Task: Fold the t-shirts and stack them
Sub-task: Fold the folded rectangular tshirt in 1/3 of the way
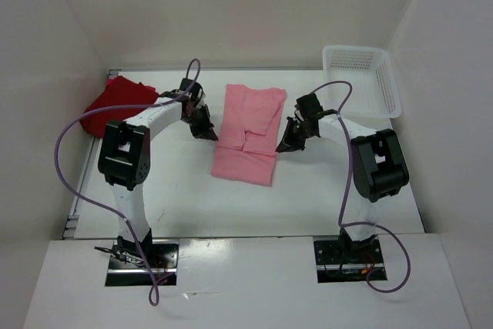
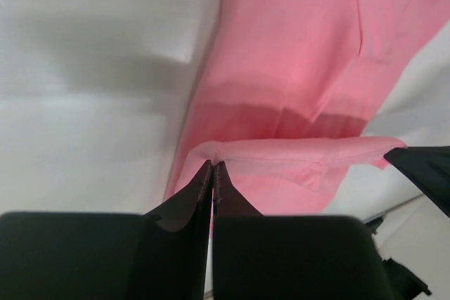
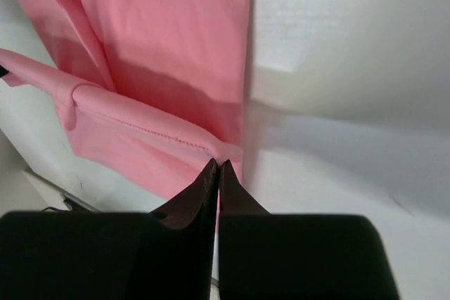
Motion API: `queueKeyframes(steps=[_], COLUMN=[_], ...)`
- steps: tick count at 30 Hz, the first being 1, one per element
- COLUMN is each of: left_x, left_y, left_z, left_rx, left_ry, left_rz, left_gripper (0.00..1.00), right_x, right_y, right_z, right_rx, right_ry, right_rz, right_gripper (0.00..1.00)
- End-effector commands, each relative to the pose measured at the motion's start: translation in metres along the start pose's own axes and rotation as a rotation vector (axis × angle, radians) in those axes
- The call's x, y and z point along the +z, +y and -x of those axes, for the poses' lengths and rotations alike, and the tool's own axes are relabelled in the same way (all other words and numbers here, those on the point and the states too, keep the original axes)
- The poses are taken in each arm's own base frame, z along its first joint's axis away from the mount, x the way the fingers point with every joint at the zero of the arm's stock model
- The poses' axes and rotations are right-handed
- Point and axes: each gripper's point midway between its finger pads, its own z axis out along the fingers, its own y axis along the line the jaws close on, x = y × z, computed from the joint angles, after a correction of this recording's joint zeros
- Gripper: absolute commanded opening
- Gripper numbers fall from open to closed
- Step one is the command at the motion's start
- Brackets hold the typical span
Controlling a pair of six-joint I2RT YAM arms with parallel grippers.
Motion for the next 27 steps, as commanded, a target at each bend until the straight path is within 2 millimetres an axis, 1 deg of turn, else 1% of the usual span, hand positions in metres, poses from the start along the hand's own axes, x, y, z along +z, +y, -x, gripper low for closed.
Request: queueKeyframes(steps=[1, 3, 4, 5, 6, 7, 8, 9, 10, 11, 12, 13, 14, 15, 16, 17, 18, 19, 20, 21, 22, 23, 24, 25, 26, 27], left_x=[0.003, 0.008, 0.014, 0.016, 0.014, 0.020, 0.018, 0.011, 0.005, -0.002, -0.020, -0.025, -0.031, -0.045, -0.043, -0.044, -0.051, -0.048, -0.040, -0.033, -0.024, -0.018, -0.014, -0.004, 0.001, 0.008], left_y=[-0.014, -0.016, -0.016, -0.017, -0.015, -0.011, -0.014, -0.019, -0.020, -0.025, -0.033, -0.032, -0.034, -0.039, -0.032, -0.028, -0.038, -0.044, -0.040, -0.042, -0.047, -0.047, -0.047, -0.042, -0.039, -0.034], left_z=[0.039, 0.045, 0.048, 0.052, 0.055, 0.054, 0.060, 0.058, 0.065, 0.064, 0.064, 0.063, 0.061, 0.060, 0.050, 0.043, 0.035, 0.021, -0.004, -0.014, -0.031, -0.040, -0.048, -0.058, -0.064, -0.064], left_rx=[0.026, 0.020, 0.020, 0.023, 0.007, 0.002, -0.007, -0.011, -0.007, -0.009, 0.004, 0.007, 0.011, 0.012, 0.006, 0.003, 0.008, 0.018, 0.012, 0.004, 0.017, 0.028, 0.027, 0.027, 0.029, 0.025], left_ry=[-0.106, -0.113, -0.114, -0.122, -0.126, -0.116, -0.132, -0.141, -0.174, -0.185, -0.213, -0.231, -0.239, -0.260, -0.248, -0.241, -0.252, -0.229, -0.172, -0.151, -0.118, -0.101, -0.085, -0.058, -0.040, -0.042], left_rz=[-0.022, -0.027, -0.028, -0.034, -0.033, -0.025, -0.049, -0.071, -0.089, -0.110, -0.130, -0.130, -0.136, -0.153, -0.144, -0.138, -0.173, -0.188, -0.203, -0.216, -0.215, -0.213, -0.212, -0.196, -0.186, -0.171], left_gripper=[0.00, 0.00, 0.00, 0.00, 0.00, 0.02, 0.07, 0.12, 0.18, 0.29, 0.33, 0.35, 0.35, 0.35, 0.35, 0.35, 0.35, 0.35, 0.34, 0.34, 0.33, 0.33, 0.31, 0.31, 0.31, 0.30], right_x=[0.005, 0.009, 0.014, 0.015, 0.015, 0.015, 0.014, 0.007, 0.003, -0.009, -0.015, -0.023, -0.038, -0.044, -0.048, -0.049, -0.052, -0.050, -0.048, -0.031, -0.024, -0.015, 0.000, 0.008, 0.011, 0.015], right_y=[0.004, 0.009, 0.002, 0.004, 0.008, 0.008, 0.011, 0.011, 0.014, 0.022, 0.027, 0.031, 0.038, 0.045, 0.042, 0.047, 0.058, 0.065, 0.074, 0.082, 0.088, 0.093, 0.093, 0.103, 0.110, 0.117], right_z=[0.042, 0.051, 0.054, 0.058, 0.064, 0.064, 0.067, 0.072, 0.074, 0.078, 0.079, 0.080, 0.083, 0.081, 0.081, 0.073, 0.064, 0.057, 0.050, 0.032, 0.025, 0.018, 0.011, 0.004, 0.006, 0.008], right_rx=[-0.059, -0.065, -0.053, -0.055, -0.059, -0.059, -0.063, -0.061, -0.066, -0.069, -0.076, -0.080, -0.091, -0.105, -0.093, -0.107, -0.134, -0.149, -0.171, -0.199, -0.216, -0.223, -0.228, -0.255, -0.254, -0.258], right_ry=[-0.094, -0.106, -0.105, -0.110, -0.119, -0.119, -0.126, -0.150, -0.160, -0.187, -0.202, -0.212, -0.246, -0.256, -0.270, -0.264, -0.260, -0.241, -0.229, -0.177, -0.155, -0.131, -0.096, -0.082, -0.094, -0.103], right_rz=[0.012, 0.019, 0.012, 0.015, 0.021, 0.021, 0.026, 0.025, 0.032, 0.050, 0.060, 0.066, 0.076, 0.089, 0.070, 0.077, 0.094, 0.113, 0.135, 0.133, 0.135, 0.136, 0.123, 0.134, 0.138, 0.153], right_gripper=[0.00, 0.00, 0.00, 0.00, 0.01, 0.04, 0.08, 0.17, 0.22, 0.27, 0.29, 0.30, 0.32, 0.35, 0.37, 0.37, 0.31, 0.24, 0.17, 0.03, 0.00, 0.00, 0.00, 0.00, 0.00, 0.00])
